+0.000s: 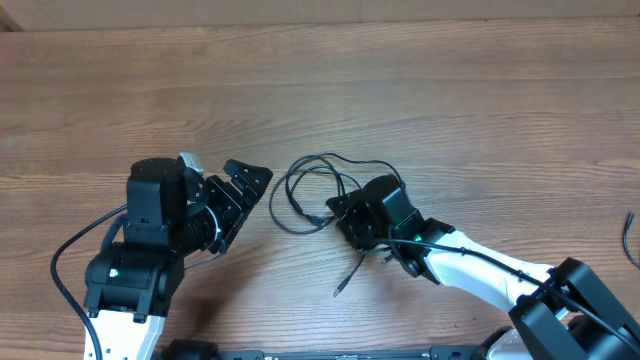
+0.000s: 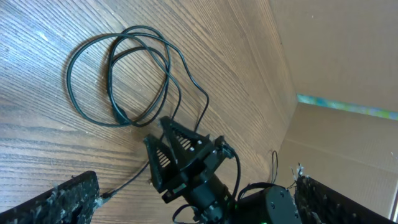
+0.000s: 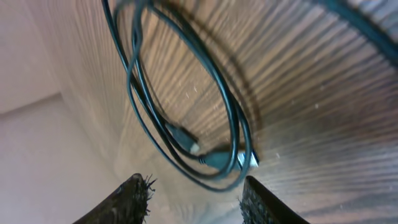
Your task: Untangle cables
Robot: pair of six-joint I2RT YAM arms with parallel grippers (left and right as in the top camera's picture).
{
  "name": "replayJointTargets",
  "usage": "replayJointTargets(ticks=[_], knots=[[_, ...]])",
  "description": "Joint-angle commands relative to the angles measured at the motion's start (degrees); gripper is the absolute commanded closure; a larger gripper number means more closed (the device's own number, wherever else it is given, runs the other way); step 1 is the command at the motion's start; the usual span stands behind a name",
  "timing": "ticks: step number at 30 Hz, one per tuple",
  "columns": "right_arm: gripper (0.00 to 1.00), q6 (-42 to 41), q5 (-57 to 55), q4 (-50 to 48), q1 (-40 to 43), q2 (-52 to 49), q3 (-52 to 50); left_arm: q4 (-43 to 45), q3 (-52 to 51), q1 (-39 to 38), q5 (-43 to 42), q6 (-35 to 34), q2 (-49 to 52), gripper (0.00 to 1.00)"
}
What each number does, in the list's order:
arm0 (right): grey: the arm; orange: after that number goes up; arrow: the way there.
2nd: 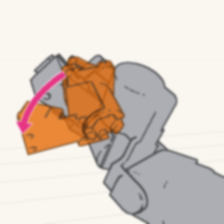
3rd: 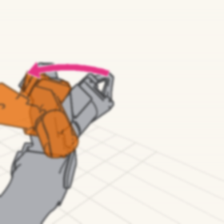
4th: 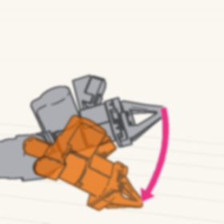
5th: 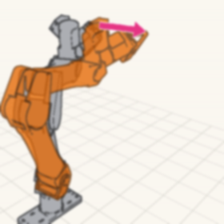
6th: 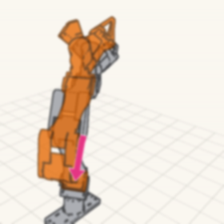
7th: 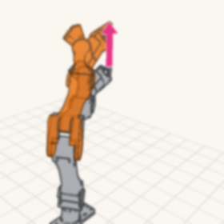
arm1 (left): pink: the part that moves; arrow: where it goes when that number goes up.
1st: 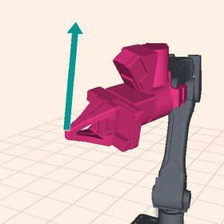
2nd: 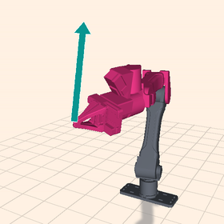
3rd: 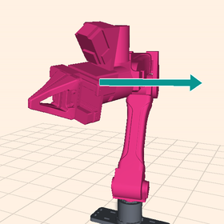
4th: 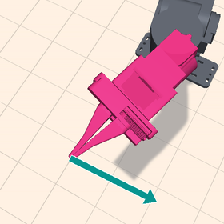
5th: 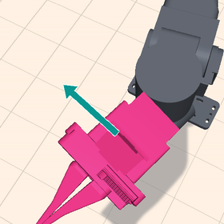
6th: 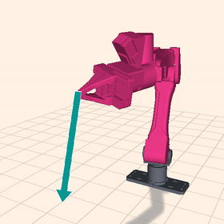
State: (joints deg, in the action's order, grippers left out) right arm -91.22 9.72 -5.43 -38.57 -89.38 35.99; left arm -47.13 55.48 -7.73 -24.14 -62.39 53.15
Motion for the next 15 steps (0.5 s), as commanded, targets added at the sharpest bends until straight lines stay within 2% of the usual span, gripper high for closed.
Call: replayJointTargets(ticks=[1,15], knots=[[0.53,-1.81,-2.82,-0.5,-0.07,-0.13,-0.24,0.17,0.59,0.31,0.63,1.11,-0.26,0.0],[0.54,-2.03,-5.33,-0.55,-2.29,-0.44,-0.24,0.17,0.59,0.31,0.63,1.11,-0.26,0.0]])
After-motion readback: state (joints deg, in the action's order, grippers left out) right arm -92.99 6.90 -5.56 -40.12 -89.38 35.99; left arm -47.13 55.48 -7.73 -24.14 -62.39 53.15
